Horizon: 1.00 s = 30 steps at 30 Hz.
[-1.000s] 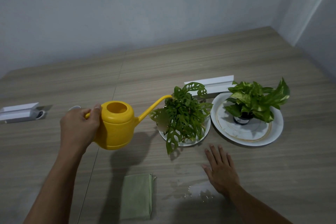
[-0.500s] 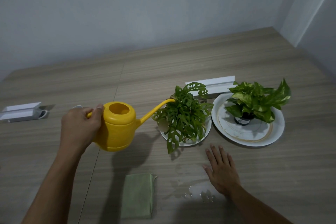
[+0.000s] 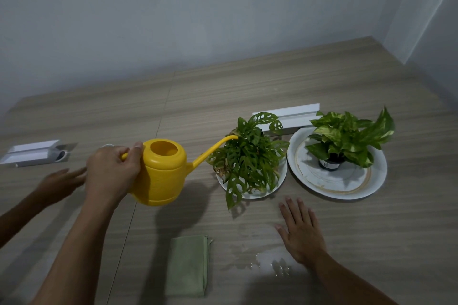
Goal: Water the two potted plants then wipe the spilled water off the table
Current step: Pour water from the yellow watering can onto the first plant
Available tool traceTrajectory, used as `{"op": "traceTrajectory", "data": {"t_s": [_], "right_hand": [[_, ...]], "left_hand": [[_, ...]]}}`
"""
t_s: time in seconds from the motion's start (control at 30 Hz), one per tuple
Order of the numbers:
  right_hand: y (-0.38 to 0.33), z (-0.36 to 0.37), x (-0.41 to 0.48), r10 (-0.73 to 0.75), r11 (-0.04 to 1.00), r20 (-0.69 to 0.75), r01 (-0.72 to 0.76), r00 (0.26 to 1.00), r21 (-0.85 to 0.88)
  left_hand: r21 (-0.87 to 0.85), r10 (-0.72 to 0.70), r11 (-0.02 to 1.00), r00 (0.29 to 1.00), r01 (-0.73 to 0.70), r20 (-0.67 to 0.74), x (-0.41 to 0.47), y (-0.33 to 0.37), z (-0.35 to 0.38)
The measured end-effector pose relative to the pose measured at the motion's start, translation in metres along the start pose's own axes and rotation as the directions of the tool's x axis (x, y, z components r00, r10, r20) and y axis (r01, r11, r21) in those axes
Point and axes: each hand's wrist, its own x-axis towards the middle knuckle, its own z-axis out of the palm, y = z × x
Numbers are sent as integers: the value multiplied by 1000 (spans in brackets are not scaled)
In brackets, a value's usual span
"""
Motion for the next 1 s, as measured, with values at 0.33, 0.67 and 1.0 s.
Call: {"op": "traceTrajectory", "data": {"t_s": [0.33, 0.67, 1.0], "right_hand": [[1, -2, 1, -4, 1000, 27, 3, 1000, 15], [7, -5, 4, -31, 998, 68, 27, 997, 55], [37, -34, -7, -176, 976, -101, 187, 979, 112]], "left_hand": [[26, 15, 1000, 999, -15, -29, -6, 12, -1], [-156, -243, 962, 965, 226, -100, -32, -11, 21], [-491, -484, 773, 874, 402, -45, -72, -17, 47]]}}
